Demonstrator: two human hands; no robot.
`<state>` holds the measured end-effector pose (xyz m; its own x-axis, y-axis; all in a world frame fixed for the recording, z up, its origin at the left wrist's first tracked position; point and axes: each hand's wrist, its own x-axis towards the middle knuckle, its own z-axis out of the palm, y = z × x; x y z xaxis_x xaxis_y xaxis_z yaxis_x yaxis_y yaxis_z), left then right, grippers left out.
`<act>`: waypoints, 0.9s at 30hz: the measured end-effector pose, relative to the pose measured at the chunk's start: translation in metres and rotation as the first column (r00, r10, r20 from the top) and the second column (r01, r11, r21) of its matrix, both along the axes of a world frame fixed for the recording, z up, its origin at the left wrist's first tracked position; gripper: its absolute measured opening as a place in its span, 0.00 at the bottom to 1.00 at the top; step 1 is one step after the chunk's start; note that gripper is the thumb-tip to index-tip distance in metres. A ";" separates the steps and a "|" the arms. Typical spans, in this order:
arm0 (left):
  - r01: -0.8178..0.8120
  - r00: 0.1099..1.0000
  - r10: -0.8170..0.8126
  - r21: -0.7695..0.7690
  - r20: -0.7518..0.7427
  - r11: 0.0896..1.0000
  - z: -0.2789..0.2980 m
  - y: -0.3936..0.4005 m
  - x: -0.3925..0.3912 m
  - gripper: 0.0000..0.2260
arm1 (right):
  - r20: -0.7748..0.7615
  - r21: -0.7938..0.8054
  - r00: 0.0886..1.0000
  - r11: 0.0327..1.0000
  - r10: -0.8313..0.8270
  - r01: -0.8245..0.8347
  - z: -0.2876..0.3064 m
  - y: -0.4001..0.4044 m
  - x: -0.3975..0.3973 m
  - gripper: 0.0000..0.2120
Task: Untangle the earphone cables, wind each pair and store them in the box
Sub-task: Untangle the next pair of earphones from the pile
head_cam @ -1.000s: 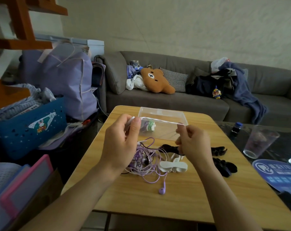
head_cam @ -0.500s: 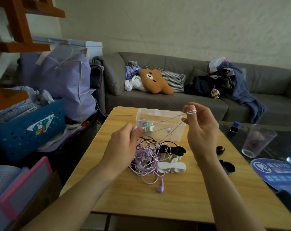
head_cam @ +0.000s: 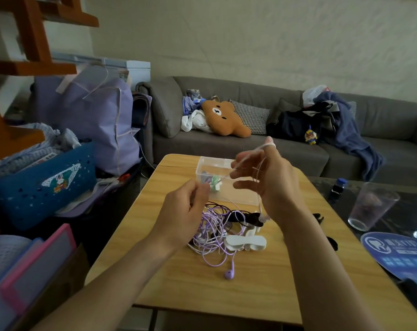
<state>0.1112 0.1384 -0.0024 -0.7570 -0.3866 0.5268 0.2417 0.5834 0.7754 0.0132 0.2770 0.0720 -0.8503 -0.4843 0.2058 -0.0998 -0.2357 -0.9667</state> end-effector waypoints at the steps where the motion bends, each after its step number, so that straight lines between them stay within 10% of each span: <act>1: -0.012 1.000 0.012 0.012 -0.001 1.000 0.000 -0.001 0.000 0.16 | -0.094 0.073 0.995 0.997 -0.026 0.033 0.004 0.000 0.000 0.27; 7: -0.137 0.991 0.137 -0.012 -0.007 0.990 -0.002 -0.021 -0.002 0.19 | -0.497 0.392 0.852 0.833 -0.165 0.390 0.010 0.024 -0.018 0.12; 15: -0.028 0.996 0.022 0.064 0.092 0.998 0.006 -0.018 0.005 0.22 | -0.265 0.814 0.956 0.560 0.125 0.152 0.016 0.075 -0.027 0.06; 21: 0.178 0.964 -0.204 0.155 0.172 0.972 0.011 0.008 0.008 0.21 | -0.178 0.966 0.958 0.226 0.226 0.126 0.017 0.076 -0.015 0.32; 27: 0.239 0.930 -0.236 0.024 0.282 0.971 0.009 0.026 0.006 0.22 | -0.280 0.929 0.861 0.344 0.424 0.133 0.019 0.057 0.005 0.33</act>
